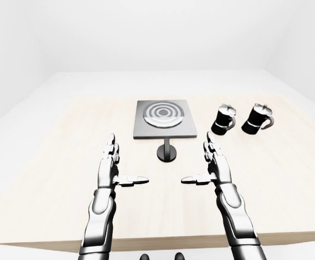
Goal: Turn off the stove.
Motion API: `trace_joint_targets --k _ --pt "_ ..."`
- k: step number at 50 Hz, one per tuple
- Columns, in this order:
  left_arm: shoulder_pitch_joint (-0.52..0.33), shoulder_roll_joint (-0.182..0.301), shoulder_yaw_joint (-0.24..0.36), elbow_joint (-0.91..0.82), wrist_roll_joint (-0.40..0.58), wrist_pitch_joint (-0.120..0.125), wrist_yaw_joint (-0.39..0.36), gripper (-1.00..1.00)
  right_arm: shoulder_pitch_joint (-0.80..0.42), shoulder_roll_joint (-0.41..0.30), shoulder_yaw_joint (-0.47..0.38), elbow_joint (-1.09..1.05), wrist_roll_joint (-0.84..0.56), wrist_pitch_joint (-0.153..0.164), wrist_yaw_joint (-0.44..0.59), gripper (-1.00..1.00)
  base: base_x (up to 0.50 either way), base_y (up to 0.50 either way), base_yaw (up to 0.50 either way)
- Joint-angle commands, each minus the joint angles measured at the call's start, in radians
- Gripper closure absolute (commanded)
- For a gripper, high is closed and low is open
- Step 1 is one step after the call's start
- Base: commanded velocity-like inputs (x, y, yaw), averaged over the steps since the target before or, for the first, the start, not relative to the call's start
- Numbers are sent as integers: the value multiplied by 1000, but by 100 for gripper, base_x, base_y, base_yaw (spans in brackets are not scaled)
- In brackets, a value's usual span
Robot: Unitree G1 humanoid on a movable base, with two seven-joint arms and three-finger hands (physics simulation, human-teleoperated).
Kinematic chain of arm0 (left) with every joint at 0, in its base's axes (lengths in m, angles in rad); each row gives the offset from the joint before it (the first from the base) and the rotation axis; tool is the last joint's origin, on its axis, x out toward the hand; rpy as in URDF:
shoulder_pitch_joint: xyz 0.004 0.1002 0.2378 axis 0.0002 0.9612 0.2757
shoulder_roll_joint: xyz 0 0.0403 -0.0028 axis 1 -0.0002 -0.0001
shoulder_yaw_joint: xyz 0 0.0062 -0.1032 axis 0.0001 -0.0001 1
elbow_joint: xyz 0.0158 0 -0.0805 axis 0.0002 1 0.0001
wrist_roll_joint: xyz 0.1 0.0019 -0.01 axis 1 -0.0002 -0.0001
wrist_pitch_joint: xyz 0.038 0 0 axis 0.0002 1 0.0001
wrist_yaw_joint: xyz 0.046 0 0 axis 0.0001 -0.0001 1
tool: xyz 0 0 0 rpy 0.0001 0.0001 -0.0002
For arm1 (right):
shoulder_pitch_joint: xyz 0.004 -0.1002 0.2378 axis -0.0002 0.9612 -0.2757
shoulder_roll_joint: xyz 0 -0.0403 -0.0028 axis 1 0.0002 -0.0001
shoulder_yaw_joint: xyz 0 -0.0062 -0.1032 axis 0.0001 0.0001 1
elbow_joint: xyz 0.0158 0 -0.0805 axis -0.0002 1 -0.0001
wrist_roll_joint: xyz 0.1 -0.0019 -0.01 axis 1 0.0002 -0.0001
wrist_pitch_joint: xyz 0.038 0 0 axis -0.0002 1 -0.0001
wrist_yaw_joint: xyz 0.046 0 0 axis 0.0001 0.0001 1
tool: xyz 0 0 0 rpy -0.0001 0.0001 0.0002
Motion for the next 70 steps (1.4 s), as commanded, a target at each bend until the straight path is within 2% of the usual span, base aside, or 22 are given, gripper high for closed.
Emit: trace_joint_targets --k 1,14,17,19,28,32,35,37,38,40,43,45,46,48,49,54,55,61,66,67,69,70 --pt "4 0 -2 -9 1 5 0 -100 -1 0 -1 4 1 -3 1 -100 19 0 0" --pt "2 -1 -2 -7 2 3 -2 -100 1 1 1 -6 0 6 -1 -100 19 0 0" --pt "1 0 -4 5 6 -9 -4 -100 -1 0 0 -3 0 5 -1 -100 19 0 0" --pt "2 0 -3 -8 3 5 -3 -100 -1 0 1 -6 0 9 -1 -100 19 0 0" --pt "4 -1 -4 -10 6 5 -2 -100 0 0 2 -6 -1 8 0 -100 19 0 0" --pt "-3 0 -1 14 6 -12 -3 -100 -3 0 1 2 -1 1 1 -100 19 0 0" --pt "4 0 6 -20 -9 6 -2 -100 -4 -1 1 4 -1 -2 3 -100 18 0 0" --pt "-10 0 24 8 25 -41 57 -100 -3 0 2 0 -3 0 2 -100 0 0 0" --pt "-19 -3 42 3 7 -43 82 -100 -2 0 3 -5 -4 3 2 -100 0 0 0" --pt "-7 4 55 -49 -35 -7 80 -100 -2 0 3 -6 -3 3 4 -100 0 0 0" --pt "13 20 85 -95 -66 4 75 -100 -2 0 3 -4 -4 -1 6 -100 0 0 0" --pt "31 22 112 -152 -104 49 72 -100 -6 -1 2 7 -4 -6 8 -100 0 0 0" --pt "33 27 120 -156 -108 53 66 -100 -5 -1 3 3 -4 -1 8 -100 0 0 0" --pt "50 29 141 -175 -110 32 61 -100 -6 -1 3 5 -5 -3 9 -100 0 0 0" --pt "57 30 148 -190 -116 42 56 -100 -5 -1 3 1 -5 1 9 -100 0 0 0" --pt "57 31 209 -194 -121 21 102 -100 -6 -1 2 5 -5 -3 9 -100 0 0 0" --pt "62 30 215 -213 -124 31 113 -100 -5 -1 2 0 -5 1 8 -100 0 0 0" --pt "74 25 239 -211 -123 -2 149 -100 -4 0 4 -4 -7 3 7 -100 0 0 0" --pt "60 29 275 -183 -120 -21 226 -100 -1 1 5 -8 -10 2 6 -100 0 0 0" --pt "62 22 302 -187 -111 -45 278 -100 -2 1 5 -7 -10 2 6 -100 0 0 0" --pt "84 22 323 -212 -128 -38 314 -100 -3 0 5 -6 -11 4 6 -100 0 0 0" --pt "97 19 335 -220 -128 -45 322 -100 -2 1 5 -11 -10 7 6 -100 0 0 0"
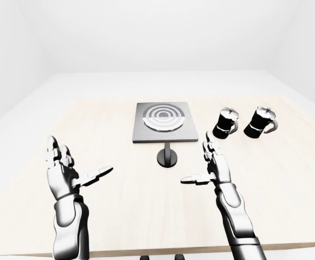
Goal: Turn off the stove.
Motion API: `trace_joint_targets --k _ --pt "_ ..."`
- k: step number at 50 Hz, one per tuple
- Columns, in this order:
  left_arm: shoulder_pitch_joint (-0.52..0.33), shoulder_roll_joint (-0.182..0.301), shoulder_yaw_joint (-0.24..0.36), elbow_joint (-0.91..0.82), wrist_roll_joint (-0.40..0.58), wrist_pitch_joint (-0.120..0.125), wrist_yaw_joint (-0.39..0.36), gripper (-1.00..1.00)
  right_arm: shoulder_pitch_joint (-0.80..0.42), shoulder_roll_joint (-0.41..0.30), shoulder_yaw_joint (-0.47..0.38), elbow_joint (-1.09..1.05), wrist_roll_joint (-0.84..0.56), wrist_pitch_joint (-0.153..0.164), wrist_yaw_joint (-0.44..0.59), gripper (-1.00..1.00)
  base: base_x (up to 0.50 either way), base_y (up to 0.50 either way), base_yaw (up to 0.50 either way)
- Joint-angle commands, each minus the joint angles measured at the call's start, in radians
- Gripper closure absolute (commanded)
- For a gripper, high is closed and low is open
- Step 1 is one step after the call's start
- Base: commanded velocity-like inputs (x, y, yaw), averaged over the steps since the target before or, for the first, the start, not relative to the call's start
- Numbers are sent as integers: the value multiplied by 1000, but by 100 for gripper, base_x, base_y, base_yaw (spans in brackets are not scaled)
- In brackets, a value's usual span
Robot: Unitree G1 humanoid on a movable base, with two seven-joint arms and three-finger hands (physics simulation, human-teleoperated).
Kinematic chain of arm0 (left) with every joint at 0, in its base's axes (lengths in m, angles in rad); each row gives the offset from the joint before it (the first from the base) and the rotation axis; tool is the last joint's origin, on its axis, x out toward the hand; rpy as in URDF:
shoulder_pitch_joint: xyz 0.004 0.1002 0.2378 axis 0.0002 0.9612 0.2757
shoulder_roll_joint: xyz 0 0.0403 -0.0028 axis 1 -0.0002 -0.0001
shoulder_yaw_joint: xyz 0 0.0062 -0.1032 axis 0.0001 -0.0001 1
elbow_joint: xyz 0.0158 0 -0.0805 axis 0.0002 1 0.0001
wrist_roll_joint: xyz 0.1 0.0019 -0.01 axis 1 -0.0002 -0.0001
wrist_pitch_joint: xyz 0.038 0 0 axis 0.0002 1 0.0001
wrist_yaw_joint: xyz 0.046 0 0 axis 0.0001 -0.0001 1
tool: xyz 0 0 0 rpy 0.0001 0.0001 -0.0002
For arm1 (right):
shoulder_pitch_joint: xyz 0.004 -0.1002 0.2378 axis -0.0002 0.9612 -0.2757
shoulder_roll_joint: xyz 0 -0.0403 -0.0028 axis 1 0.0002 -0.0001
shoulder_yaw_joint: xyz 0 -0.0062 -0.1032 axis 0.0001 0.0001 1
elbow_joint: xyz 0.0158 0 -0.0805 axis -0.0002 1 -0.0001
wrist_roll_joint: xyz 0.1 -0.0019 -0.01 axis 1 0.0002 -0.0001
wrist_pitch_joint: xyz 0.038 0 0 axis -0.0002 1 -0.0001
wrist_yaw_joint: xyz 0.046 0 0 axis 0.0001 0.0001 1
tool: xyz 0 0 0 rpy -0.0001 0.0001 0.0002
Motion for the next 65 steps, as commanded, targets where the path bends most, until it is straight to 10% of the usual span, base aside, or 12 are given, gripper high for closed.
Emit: trace_joint_targets --k 1,26,36,65 --pt "37 -4 99 -33 -17 -34 142 -100 1 1 1 -8 -2 6 0 -100 0 0 0" --pt "79 -3 258 3 -2 -34 258 -100 1 -1 -1 0 -7 -13 0 -100 0 0 0" --pt "69 17 262 11 -31 -1 278 -100 0 -1 1 -4 -14 -8 -1 -100 0 0 0" --pt "63 20 258 30 -30 -3 276 -100 -4 -1 1 5 -22 1 -6 -100 0 0 0"
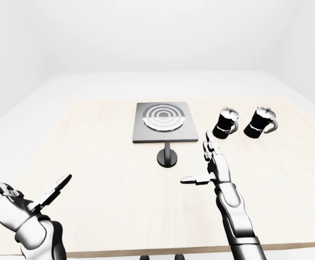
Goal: Turn off the stove.
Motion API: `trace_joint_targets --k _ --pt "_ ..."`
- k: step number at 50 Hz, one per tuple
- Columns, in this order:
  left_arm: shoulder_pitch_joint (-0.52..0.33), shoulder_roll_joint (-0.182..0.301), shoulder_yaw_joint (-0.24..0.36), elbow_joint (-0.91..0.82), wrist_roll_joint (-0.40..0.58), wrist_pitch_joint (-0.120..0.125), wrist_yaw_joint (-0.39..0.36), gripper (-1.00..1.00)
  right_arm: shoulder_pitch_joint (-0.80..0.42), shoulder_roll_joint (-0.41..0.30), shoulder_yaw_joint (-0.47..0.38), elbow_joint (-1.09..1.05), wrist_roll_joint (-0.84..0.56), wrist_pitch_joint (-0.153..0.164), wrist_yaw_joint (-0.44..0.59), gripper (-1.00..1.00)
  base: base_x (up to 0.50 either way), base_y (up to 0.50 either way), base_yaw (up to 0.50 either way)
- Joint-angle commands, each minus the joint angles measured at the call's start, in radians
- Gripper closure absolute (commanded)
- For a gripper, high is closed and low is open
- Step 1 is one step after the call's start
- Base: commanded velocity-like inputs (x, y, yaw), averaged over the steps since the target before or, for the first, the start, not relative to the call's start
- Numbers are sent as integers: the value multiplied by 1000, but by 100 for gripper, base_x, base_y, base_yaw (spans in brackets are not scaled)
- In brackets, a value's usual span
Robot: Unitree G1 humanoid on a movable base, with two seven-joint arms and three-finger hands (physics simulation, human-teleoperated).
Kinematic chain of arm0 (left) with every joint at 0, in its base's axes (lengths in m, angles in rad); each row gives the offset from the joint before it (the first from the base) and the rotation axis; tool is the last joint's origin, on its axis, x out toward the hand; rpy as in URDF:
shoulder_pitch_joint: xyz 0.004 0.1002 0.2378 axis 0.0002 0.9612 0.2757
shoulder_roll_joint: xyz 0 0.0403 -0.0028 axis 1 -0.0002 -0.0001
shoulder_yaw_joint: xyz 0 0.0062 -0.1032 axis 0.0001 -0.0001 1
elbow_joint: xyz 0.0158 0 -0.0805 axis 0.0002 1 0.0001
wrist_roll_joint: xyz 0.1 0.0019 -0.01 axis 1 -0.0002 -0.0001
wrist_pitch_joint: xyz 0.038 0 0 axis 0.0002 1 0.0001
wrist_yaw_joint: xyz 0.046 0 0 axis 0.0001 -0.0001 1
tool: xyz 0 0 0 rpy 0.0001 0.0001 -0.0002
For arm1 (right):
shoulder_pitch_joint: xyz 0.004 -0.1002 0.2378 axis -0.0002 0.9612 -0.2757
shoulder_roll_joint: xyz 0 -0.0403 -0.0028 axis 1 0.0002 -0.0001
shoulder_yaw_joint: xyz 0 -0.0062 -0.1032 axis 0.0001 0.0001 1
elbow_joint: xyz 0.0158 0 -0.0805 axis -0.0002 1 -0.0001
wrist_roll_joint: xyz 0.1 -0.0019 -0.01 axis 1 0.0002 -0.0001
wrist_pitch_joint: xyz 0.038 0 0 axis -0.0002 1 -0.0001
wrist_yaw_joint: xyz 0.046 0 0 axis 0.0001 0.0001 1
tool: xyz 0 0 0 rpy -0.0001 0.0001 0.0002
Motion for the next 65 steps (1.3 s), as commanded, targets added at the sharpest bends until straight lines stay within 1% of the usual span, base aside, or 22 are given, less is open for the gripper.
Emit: trace_joint_targets --k 1,3,5,7,11,16,18,21,25,28,31,34,37,39,41,46,48,51,54,55,59,65 --pt "-6 -10 19 -8 -12 -27 39 -100 -13 0 -4 28 -5 17 -10 -100 0 0 0" --pt "-22 7 13 4 0 27 71 -100 -13 2 3 31 -6 12 -9 -100 0 0 0" --pt "-37 20 13 15 -18 62 92 -100 -8 6 2 24 -4 3 -19 -100 0 0 0" --pt "-32 23 7 19 -13 50 88 -100 -14 4 4 52 -7 -9 -21 -100 0 0 0" --pt "-39 29 5 24 -16 78 96 -100 -13 5 5 79 1 -18 -18 -100 0 0 0" --pt "-42 29 5 44 -7 42 104 -100 -16 7 7 92 2 -36 -24 -100 0 0 0" --pt "-41 34 6 19 -15 78 105 -100 -26 9 11 115 2 -49 -25 -100 0 0 0" --pt "-43 35 4 34 -15 64 105 -100 -32 11 18 119 -2 -43 -24 -100 0 0 0" --pt "-46 36 5 29 -15 75 105 -100 -26 14 30 89 -11 -19 -20 -100 0 0 0" --pt "-49 39 3 32 -14 80 105 -100 -33 17 38 106 -21 -26 -20 -100 0 0 0" --pt "-49 38 0 47 -14 57 105 -100 -25 24 50 98 -26 -23 -18 -100 0 0 0" --pt "-47 37 0 49 -13 45 105 -100 -34 26 60 130 -42 -45 -23 -100 0 0 0" --pt "-39 34 2 27 -14 56 105 -100 -54 27 53 208 -35 -63 -22 -100 0 0 0" --pt "-43 33 1 42 -10 40 105 -100 -65 29 53 244 -33 -63 -21 -100 0 0 0" --pt "-35 30 2 24 -11 45 105 -100 -67 32 58 248 -36 -63 -20 -100 0 0 0" --pt "-32 24 -3 39 7 5 105 -100 -87 42 76 280 -54 -63 -19 -100 0 0 0" --pt "-28 21 -7 51 14 -28 105 -100 -98 46 80 301 -63 -63 -23 -100 0 0 0" --pt "-27 20 -5 52 10 -30 98 -100 -120 50 86 332 -92 -63 -43 -100 0 0 0" --pt "-27 24 3 28 -6 11 103 -100 -121 57 97 302 -110 -63 -48 -100 0 0 0" --pt "-27 23 4 25 -7 14 103 -100 -124 58 99 300 -111 -63 -46 -100 0 0 0" --pt "-27 20 1 46 -4 -20 96 -100 -154 62 97 359 -112 -63 -48 -100 0 0 0" --pt "-27 21 2 33 -6 -4 100 -100 -169 70 102 395 -115 -63 -45 -100 0 0 0"
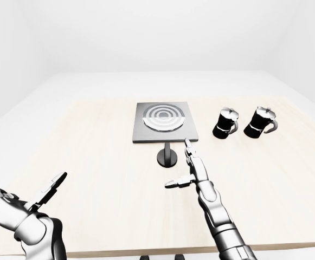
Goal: Turn off the stove.
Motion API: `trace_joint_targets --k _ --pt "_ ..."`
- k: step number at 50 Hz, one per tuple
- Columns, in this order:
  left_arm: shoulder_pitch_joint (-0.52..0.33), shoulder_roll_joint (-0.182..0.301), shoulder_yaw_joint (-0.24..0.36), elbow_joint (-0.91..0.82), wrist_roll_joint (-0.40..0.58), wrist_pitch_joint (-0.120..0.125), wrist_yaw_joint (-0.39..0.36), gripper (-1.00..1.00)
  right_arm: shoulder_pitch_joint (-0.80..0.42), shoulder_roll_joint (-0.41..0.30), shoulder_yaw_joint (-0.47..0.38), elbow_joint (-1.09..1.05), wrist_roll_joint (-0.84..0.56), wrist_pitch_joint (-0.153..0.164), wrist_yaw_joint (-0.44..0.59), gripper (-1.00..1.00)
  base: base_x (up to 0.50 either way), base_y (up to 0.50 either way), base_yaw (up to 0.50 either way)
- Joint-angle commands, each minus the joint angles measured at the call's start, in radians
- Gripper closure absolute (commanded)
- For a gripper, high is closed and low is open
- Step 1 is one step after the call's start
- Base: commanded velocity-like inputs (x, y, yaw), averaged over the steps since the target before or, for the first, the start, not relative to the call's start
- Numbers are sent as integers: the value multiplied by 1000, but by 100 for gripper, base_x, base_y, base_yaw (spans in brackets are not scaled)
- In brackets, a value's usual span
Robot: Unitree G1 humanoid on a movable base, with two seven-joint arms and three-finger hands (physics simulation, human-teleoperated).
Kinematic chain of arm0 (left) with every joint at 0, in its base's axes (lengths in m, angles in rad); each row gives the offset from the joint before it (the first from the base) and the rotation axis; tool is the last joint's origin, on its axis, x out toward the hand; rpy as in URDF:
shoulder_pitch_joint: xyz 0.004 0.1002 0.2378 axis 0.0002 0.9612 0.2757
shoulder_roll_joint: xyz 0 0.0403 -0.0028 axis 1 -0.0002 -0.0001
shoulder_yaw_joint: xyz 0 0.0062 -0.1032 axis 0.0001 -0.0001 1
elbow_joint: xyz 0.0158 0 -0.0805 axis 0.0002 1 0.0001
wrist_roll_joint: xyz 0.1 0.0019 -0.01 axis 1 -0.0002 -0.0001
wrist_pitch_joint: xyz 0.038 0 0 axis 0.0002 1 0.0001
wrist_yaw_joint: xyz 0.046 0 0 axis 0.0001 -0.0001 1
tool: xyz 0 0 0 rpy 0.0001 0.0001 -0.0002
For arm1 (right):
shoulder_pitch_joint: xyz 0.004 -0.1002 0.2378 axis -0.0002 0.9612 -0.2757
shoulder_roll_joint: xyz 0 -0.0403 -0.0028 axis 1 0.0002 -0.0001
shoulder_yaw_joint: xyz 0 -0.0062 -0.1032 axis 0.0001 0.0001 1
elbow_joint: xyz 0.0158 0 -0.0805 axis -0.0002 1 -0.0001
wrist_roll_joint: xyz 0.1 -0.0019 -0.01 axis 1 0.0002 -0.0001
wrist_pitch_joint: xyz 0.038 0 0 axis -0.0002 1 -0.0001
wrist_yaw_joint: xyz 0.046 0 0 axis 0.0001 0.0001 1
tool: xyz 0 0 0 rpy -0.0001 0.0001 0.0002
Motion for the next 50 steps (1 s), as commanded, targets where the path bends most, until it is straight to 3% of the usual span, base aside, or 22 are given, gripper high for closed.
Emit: trace_joint_targets --k 1,13,17,21,27,33,41,50 --pt "2 -2 1 -2 -3 -6 -1 -100 -40 14 13 77 -22 0 -5 -100 0 0 0" --pt "2 -2 5 -11 -9 4 -2 -100 -68 26 17 150 -28 0 -6 -100 0 0 0" --pt "1 -1 10 -21 -24 26 -7 -100 -59 28 22 138 -33 0 -4 -100 0 0 0" --pt "-1 -1 9 -17 -22 23 -5 -100 -53 29 24 122 -33 0 -2 -100 0 0 0" --pt "3 1 19 -44 -57 61 -19 -100 -30 36 40 81 -47 0 0 -100 0 0 0" --pt "2 -1 18 -38 -52 52 -21 -100 -18 41 50 69 -53 0 -1 -100 0 0 0" --pt "8 -5 22 -57 -65 67 -27 -100 -41 49 52 118 -43 0 15 -100 0 0 0" --pt "6 -5 20 -41 -56 47 -27 -100 -56 53 48 182 -48 0 10 -100 0 0 0"
